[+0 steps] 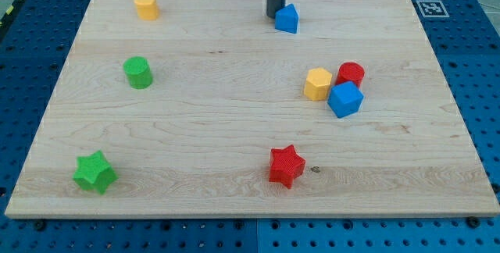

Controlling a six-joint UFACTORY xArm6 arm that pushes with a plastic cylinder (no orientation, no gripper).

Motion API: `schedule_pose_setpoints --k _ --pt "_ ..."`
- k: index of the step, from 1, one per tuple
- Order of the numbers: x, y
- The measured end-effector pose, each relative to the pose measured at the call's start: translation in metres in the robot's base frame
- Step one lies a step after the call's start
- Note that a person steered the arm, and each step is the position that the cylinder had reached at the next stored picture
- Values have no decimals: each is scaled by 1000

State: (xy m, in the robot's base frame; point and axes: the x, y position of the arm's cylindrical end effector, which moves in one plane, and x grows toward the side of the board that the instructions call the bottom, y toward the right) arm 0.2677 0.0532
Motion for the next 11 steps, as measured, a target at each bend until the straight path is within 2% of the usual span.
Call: schedule_pose_setpoints --k 2,3,4,6,11 --pt "19 54" --pt "36 62" --pt "51 48" --pt "47 3" --pt "74 3"
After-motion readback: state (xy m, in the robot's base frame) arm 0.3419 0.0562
